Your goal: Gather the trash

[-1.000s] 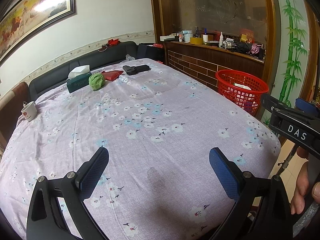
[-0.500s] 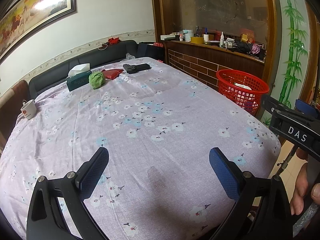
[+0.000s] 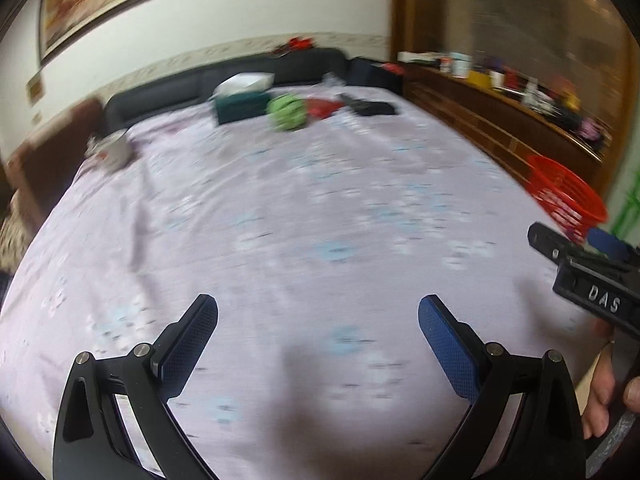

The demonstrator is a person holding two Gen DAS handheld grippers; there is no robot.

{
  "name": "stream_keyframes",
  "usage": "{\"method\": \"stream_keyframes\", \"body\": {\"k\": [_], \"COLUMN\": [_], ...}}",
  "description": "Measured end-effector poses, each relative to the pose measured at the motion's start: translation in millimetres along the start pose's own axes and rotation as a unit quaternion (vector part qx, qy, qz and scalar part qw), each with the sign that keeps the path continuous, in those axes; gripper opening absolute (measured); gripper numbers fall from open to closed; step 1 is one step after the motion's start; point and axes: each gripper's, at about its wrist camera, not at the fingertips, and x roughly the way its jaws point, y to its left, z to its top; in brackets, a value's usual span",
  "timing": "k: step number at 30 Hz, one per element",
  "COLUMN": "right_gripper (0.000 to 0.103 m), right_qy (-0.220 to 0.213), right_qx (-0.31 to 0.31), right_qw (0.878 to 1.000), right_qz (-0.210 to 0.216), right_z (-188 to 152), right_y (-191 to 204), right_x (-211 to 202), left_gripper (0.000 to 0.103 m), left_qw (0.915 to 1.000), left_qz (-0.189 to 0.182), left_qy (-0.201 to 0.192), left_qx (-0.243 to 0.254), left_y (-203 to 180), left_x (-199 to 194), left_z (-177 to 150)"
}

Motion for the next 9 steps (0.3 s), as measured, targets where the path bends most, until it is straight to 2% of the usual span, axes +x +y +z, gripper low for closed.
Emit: {"method": "stream_keyframes", "body": {"k": [3, 7, 8, 9], "right_gripper": [0.102, 0.102, 0.102, 0.102], "right_qy": [0.025, 0.068, 0.076, 0.087], "right_qx": [-0.029, -0.063, -0.069, -0.075], "right_qw": [0.999, 0.993, 0.991, 0.990], "right_qz": [0.039, 0.077, 0.081, 0.086], "right_z": [6.6, 6.7, 5.6, 5.2], "right_y": [41.7, 95.4, 105.3, 114.3], "right_x": [19.7, 48.1, 54.1, 61.7], "left_gripper": [0.100, 0.100, 0.100, 0.100], "left_qw": [0.9993, 0.9958, 0.9951, 0.9942], "left_qz": [0.018, 0.007, 0.015, 0.041], "left_qy": [0.023, 0.071, 0.076, 0.080], "left_qx": [-0.024, -0.058, -0.061, -0.060], "left_y": [26.7, 59.3, 64.4, 68.1], "left_x": [7.5, 24.7, 27.5, 31.4], "left_z": [1.9, 3.1, 4.2, 3.3]}}
